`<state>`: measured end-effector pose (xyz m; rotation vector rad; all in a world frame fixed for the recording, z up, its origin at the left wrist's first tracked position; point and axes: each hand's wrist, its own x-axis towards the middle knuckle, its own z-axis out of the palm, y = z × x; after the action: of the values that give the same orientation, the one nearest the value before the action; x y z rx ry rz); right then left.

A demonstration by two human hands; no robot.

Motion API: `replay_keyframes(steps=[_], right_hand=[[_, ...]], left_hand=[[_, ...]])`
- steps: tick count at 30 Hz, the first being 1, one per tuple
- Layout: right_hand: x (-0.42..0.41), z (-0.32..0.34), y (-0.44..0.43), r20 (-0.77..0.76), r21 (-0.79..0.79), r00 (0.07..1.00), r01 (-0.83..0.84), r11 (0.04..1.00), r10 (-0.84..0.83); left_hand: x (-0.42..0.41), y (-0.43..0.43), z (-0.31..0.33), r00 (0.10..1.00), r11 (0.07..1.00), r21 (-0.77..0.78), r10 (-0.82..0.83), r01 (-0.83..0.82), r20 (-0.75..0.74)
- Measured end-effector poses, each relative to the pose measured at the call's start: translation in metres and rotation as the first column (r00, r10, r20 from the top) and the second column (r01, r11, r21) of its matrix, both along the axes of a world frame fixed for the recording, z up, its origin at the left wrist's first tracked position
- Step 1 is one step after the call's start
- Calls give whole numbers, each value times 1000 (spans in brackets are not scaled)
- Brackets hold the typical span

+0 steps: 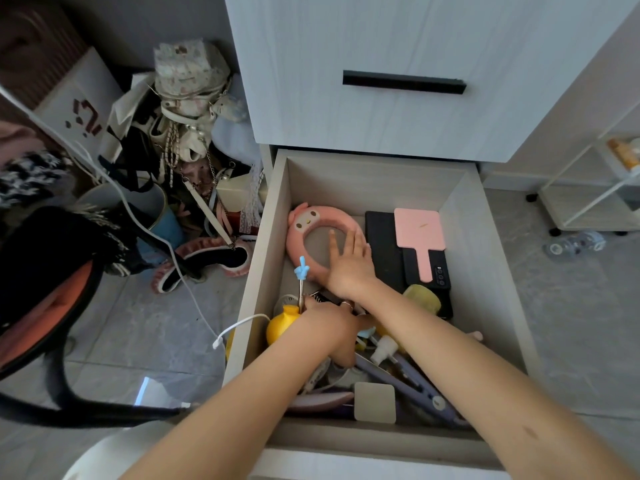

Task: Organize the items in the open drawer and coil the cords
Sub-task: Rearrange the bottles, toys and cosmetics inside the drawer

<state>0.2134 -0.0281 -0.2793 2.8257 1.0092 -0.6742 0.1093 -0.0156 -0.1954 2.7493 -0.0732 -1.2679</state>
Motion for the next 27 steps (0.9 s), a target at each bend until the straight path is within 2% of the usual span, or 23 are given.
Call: replay_keyframes(steps=[4, 9, 11, 13, 15, 17, 19, 20, 21, 23, 25, 27], right_hand=[[7, 0, 9, 23, -60, 999, -43, 997, 44], [15, 5, 8, -32, -43, 997, -75, 996, 74], [18, 16, -5, -122, 38, 987, -96, 995, 100], [23, 35, -23, -268, 227, 958, -44, 973, 106], [28, 55, -43, -292, 382, 949, 0, 924, 121], [32, 70, -69, -266, 336, 951, -60, 940, 156], [31, 79, -98, -342, 133, 911, -194, 972, 229], [26, 81, -111, -371, 22, 888, -285, 958, 273], [19, 81, -122, -360, -68, 878, -361, 930, 315], [1, 78, -139, -230, -152, 892, -428, 891, 389], [-12, 72, -145, -48, -78, 895, -446, 892, 444], [-17, 65, -147, 65, -3, 873, -484, 875, 483]], left_hand=[[1, 3, -4, 1000, 1000, -6, 8, -8, 4], [0, 6, -10, 1000, 1000, 4, 18, -18, 7], [-1, 5, -9, 1000, 1000, 6, 14, -14, -1], [-1, 4, -7, 1000, 1000, 14, 2, -2, -6], [0, 5, -6, 1000, 1000, 18, -3, 3, -18], [0, 6, -6, 1000, 1000, 10, 6, -5, -24], [0, 9, -9, 999, 999, -21, 36, -35, 33], [0, 11, -10, 996, 997, -42, 64, -61, 67], [-1, 11, -11, 992, 994, -60, 94, -89, 90], [-1, 9, -12, 984, 988, -80, 143, -135, 105], [-1, 7, -12, 977, 982, -92, 176, -166, 118], [-1, 7, -14, 968, 973, -108, 215, -201, 133]])
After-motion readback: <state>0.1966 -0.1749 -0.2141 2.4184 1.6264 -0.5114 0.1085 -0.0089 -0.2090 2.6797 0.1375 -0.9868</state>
